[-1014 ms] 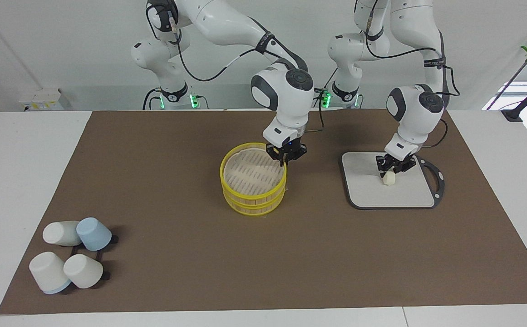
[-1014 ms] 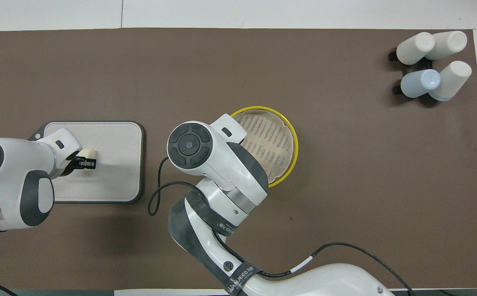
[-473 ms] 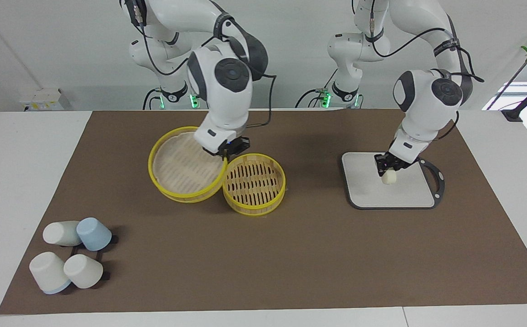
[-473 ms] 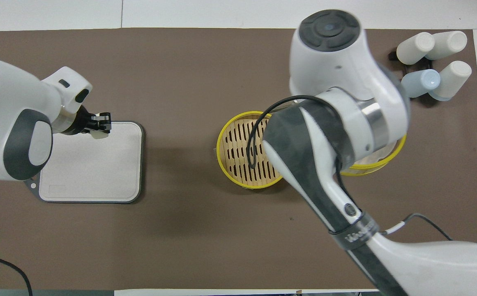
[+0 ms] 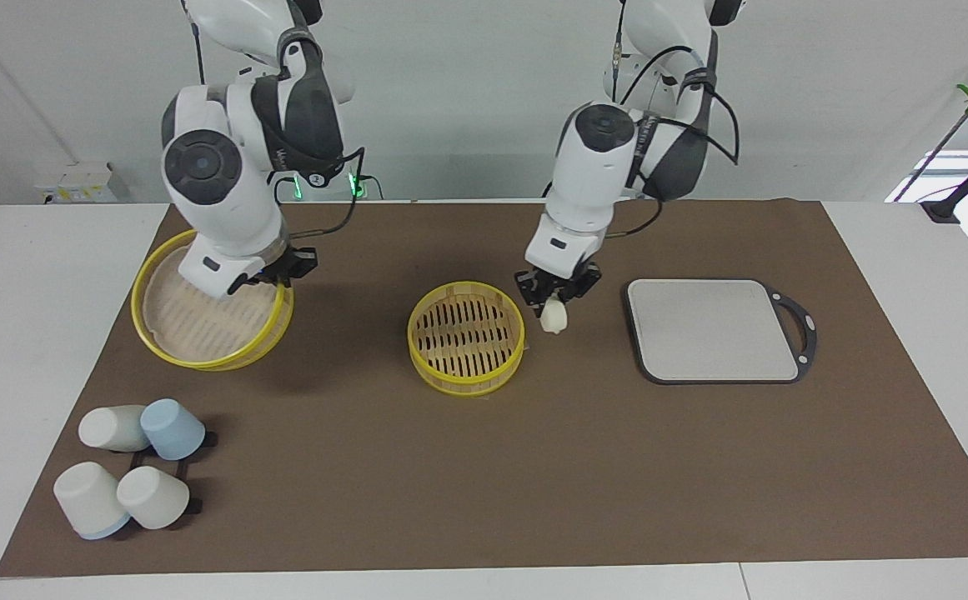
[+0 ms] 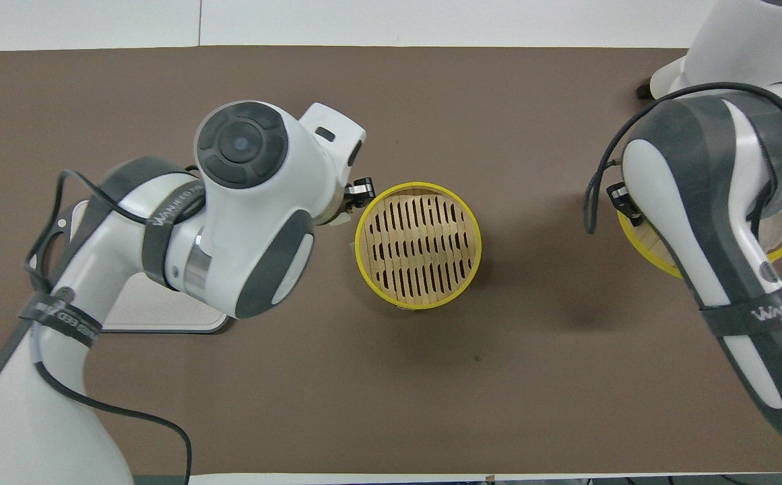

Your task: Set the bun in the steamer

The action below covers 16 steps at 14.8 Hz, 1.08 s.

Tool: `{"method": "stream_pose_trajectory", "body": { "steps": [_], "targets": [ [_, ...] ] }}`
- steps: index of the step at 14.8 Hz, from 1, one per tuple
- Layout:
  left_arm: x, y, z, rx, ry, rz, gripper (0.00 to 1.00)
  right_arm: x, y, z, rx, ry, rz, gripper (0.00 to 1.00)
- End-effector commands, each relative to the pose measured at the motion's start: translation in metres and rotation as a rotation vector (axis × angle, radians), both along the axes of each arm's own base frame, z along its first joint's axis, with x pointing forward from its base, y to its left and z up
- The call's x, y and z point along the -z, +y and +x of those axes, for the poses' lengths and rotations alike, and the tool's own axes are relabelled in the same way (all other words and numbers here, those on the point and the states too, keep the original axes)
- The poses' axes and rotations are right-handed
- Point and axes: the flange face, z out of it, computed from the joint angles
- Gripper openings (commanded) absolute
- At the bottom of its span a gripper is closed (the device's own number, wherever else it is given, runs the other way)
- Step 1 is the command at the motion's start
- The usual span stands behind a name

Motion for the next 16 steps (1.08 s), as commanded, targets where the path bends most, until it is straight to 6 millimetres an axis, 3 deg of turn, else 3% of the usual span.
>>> {"method": "stream_pose_trajectory", "body": {
  "steps": [1,3,7,9,10,11,12,16],
  "targets": [
    [0.049,-0.04,-0.023,0.007,0.0,0.002,0.34,0.001,-0.03,-0.011,-0.037,0.014,0.016,0.0],
    [0.09,-0.067,-0.032,0.013,-0.015,0.027,0.35,0.002,-0.032,-0.013,-0.041,0.017,0.002,0.0],
    [0.122,-0.072,-0.04,0.037,-0.036,0.034,0.35,0.002,-0.031,-0.012,-0.044,0.012,-0.004,0.0],
    [0.122,-0.075,-0.043,0.043,-0.043,0.028,0.4,0.002,-0.031,-0.012,-0.046,0.012,-0.004,0.0],
    [0.123,-0.075,-0.042,0.038,-0.045,0.025,0.57,0.002,-0.031,-0.012,-0.044,0.012,-0.004,0.0],
    [0.123,-0.075,-0.042,0.033,-0.046,0.022,0.88,0.002,-0.031,-0.012,-0.046,0.012,-0.004,0.0],
    [0.123,-0.073,-0.041,0.027,-0.045,0.022,1.0,0.002,-0.031,-0.012,-0.046,0.012,-0.004,0.0],
    [0.116,-0.066,-0.039,0.004,-0.029,0.033,1.0,-0.001,-0.02,-0.012,-0.045,0.002,0.013,0.0]
  ]
}}
